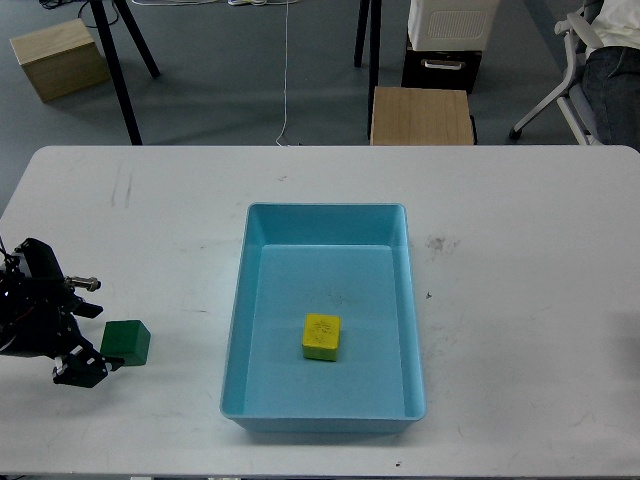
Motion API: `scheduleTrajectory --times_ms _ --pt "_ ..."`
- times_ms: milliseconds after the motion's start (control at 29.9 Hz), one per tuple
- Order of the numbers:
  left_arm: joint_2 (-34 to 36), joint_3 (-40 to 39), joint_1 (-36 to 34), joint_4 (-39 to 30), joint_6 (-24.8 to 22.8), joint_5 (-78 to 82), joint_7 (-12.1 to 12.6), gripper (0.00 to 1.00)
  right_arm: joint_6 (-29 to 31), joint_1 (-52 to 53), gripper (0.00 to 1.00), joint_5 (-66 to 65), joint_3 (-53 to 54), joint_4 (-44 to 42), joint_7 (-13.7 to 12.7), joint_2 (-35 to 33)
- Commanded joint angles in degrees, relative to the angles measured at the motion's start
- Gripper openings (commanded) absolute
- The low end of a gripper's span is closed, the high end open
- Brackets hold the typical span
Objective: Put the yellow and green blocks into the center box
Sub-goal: 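Close the left gripper around the dark green cube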
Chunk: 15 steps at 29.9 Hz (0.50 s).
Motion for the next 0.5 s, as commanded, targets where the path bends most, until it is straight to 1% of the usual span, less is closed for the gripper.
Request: scheduleTrajectory --times_ms 0,134,301,334,468 --pt "-0.59 0.02 -0.05 0.0 0.08 0.0 0.0 0.92 0.0 0.0 0.97 0.0 -0.03 0.03 -0.04 0.07" --pt "-1.47 0.02 -0.05 0.09 1.57 0.0 0.0 0.86 0.0 0.0 0.97 0.0 -0.03 -0.58 0.05 0.07" --pt "-1.82 0.2 0.04 0.35 2.1 0.0 0.0 0.71 0.0 -0.09 0.97 0.0 -0.03 -1.02 0.05 0.07" --pt "-1.83 0.2 0.04 0.35 2.19 0.0 0.0 0.7 0.0 -0.09 0.97 0.0 -0.03 -1.02 0.05 0.07" --pt "-1.82 0.2 0.13 1.05 2.1 0.0 0.0 0.71 0.0 -0.09 0.97 0.0 -0.12 -1.02 0.05 0.16"
